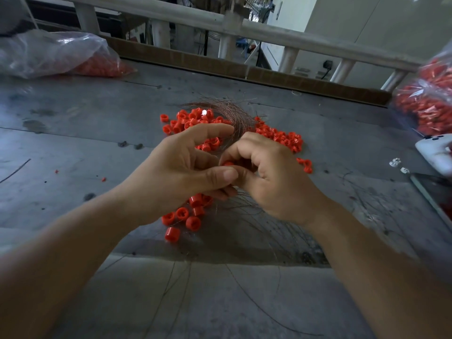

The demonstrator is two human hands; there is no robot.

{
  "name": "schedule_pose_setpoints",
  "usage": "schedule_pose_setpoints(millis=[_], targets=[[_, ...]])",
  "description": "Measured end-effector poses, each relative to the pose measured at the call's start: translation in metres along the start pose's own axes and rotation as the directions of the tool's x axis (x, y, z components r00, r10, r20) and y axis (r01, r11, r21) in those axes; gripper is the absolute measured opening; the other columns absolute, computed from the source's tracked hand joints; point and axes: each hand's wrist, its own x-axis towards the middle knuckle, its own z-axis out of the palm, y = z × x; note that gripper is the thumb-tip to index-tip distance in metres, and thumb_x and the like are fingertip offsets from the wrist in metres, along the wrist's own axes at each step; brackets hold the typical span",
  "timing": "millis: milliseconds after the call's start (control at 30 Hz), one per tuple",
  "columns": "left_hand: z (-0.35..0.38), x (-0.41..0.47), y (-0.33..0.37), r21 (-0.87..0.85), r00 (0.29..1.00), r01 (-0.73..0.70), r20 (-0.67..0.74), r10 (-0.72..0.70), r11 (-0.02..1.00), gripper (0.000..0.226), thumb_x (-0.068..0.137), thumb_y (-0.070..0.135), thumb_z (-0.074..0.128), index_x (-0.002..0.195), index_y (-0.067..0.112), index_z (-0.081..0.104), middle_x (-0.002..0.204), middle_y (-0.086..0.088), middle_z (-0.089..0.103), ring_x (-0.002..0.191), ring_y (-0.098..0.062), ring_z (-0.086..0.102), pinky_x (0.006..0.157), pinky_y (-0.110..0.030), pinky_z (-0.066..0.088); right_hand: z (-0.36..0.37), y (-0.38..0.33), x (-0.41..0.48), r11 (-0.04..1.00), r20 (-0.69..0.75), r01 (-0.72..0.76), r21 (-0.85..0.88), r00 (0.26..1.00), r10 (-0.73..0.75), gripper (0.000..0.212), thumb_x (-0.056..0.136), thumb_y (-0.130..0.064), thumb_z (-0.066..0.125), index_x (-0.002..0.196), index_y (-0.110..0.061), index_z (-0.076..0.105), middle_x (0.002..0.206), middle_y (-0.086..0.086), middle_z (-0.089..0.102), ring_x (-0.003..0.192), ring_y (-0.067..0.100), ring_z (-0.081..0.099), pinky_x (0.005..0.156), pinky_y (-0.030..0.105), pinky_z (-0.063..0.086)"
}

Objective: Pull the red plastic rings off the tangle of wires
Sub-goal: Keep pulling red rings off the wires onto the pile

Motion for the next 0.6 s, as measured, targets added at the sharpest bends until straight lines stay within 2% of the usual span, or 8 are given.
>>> schedule_pose_setpoints(millis=[133, 233, 300, 400, 500, 600], targets=[[0.0004, -0.0025, 0.0001, -0.032, 0.999, -0.033, 0.023, 0.034, 0.999, 0.066, 0.06, 0.023, 0.067, 0.122, 0.029, 0.044, 0.073, -0.014, 0.07, 0.064, -0.022, 0.069, 0.056, -0.023, 0.054, 0.0053, -0.0037, -0.0015, 1.0, -0.027, 0.003, 0.004, 1.0, -0.002, 0.006, 0.08, -0.011, 0.059, 0.082, -0.006, 0.062, 0.077, -0.011, 0.048, 0.072, -0.001, 0.047, 0.065, 0.012, 0.04], [0.0017, -0.0031, 0.0012, -0.037, 0.999, -0.045, 0.027, 0.046, 0.998, 0.065, 0.062, 0.022, 0.066, 0.122, 0.03, 0.043, 0.072, -0.016, 0.069, 0.064, -0.023, 0.069, 0.056, -0.023, 0.055, 0.0042, -0.0044, -0.0027, 0.999, -0.032, -0.005, 0.042, 0.999, 0.006, 0.004, 0.081, -0.011, 0.06, 0.079, -0.014, 0.06, 0.077, -0.009, 0.051, 0.072, 0.001, 0.05, 0.066, 0.012, 0.042], [0.0012, -0.0028, 0.0019, -0.05, 1.0, -0.027, 0.004, 0.028, 0.998, 0.066, 0.06, 0.023, 0.068, 0.121, 0.03, 0.045, 0.071, -0.015, 0.069, 0.063, -0.023, 0.069, 0.056, -0.023, 0.054, 0.0029, -0.0037, -0.0019, 0.996, -0.015, -0.034, 0.086, 0.999, 0.035, 0.014, 0.082, -0.011, 0.064, 0.079, -0.022, 0.056, 0.079, -0.007, 0.054, 0.073, 0.002, 0.052, 0.067, 0.012, 0.042], [-0.0015, -0.0019, 0.0029, -0.071, 1.0, 0.029, 0.01, -0.028, 0.997, 0.063, 0.064, 0.022, 0.075, 0.121, 0.024, 0.049, 0.073, -0.013, 0.071, 0.065, -0.023, 0.07, 0.056, -0.024, 0.054, 0.0036, -0.0031, -0.0017, 0.99, -0.007, -0.05, 0.134, 0.999, 0.051, 0.008, 0.081, -0.021, 0.065, 0.079, -0.023, 0.057, 0.078, -0.01, 0.053, 0.072, -0.001, 0.051, 0.065, 0.011, 0.041], [-0.0055, -0.0007, 0.0045, -0.128, 0.996, 0.092, 0.017, -0.09, 0.987, 0.056, 0.06, 0.029, 0.07, 0.114, 0.022, 0.056, 0.07, -0.012, 0.07, 0.062, -0.022, 0.069, 0.053, -0.023, 0.054, 0.0041, -0.0051, -0.0026, 0.963, -0.033, -0.065, 0.261, 0.997, 0.076, 0.012, 0.073, -0.032, 0.065, 0.081, -0.024, 0.061, 0.08, -0.006, 0.057, 0.074, 0.001, 0.055, 0.067, 0.013, 0.045], [-0.0064, 0.0, 0.0073, -0.211, 0.994, 0.105, 0.035, -0.1, 0.972, 0.042, 0.058, 0.024, 0.07, 0.1, 0.022, 0.068, 0.068, -0.012, 0.069, 0.058, -0.021, 0.068, 0.05, -0.021, 0.053, 0.0015, -0.0041, -0.0016, 0.878, 0.023, -0.157, 0.452, 0.986, 0.165, 0.032, 0.064, -0.034, 0.067, 0.094, -0.026, 0.06, 0.091, -0.001, 0.063, 0.084, 0.008, 0.063, 0.075, 0.024, 0.053]])
